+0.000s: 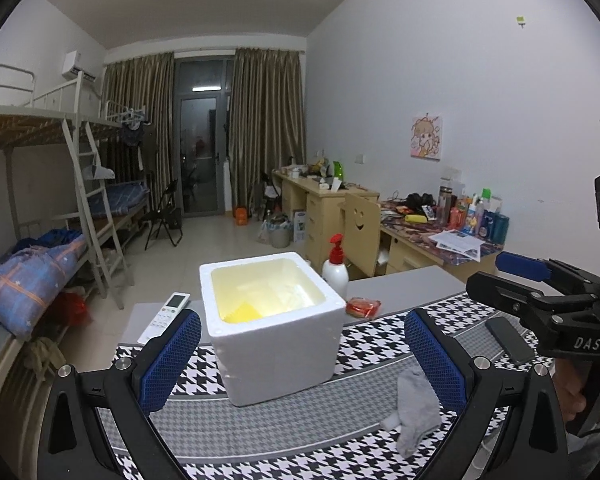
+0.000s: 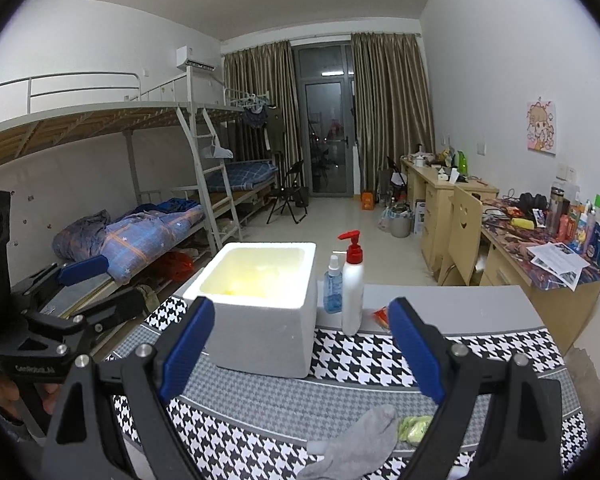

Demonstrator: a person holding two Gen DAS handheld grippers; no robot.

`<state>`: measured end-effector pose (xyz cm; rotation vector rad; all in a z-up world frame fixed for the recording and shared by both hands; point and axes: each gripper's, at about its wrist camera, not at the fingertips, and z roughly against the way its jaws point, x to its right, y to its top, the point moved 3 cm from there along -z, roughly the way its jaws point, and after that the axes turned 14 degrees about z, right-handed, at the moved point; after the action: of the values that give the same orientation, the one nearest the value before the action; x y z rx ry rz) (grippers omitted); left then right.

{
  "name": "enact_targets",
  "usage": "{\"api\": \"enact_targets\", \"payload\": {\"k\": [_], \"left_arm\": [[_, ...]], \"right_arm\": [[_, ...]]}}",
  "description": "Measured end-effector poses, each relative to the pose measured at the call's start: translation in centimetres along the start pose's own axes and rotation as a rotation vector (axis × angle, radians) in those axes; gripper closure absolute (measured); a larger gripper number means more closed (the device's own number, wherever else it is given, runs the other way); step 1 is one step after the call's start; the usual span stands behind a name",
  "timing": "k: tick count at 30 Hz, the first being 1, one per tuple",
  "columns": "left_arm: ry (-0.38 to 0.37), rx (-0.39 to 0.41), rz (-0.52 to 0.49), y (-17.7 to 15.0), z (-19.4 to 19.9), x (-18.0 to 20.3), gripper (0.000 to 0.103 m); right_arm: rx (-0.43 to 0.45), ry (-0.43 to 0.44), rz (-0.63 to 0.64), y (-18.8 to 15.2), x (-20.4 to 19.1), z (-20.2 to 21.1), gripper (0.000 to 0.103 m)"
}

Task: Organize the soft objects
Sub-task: 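Withdraw both tools from the box and move toward the grey sock and blue mask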

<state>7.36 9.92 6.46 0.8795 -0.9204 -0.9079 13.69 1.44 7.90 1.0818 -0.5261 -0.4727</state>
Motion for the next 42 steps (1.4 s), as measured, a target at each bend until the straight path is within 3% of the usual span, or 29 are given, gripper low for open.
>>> {"api": "enact_targets", "payload": {"k": [28,42], "left_arm": [[-0.049,0.117,0.006,-5.9,5.6,3.6,0.001],[-0.050,0.112,0.002,-9.0,5.0,4.4,0.001]], "right_arm": [[0.048,-0.101,-0.008,-5.5,0.1,6.2,0.012],[0.039,-0.173,-0.021,-8.9,1.3,7.2,0.012]]}}
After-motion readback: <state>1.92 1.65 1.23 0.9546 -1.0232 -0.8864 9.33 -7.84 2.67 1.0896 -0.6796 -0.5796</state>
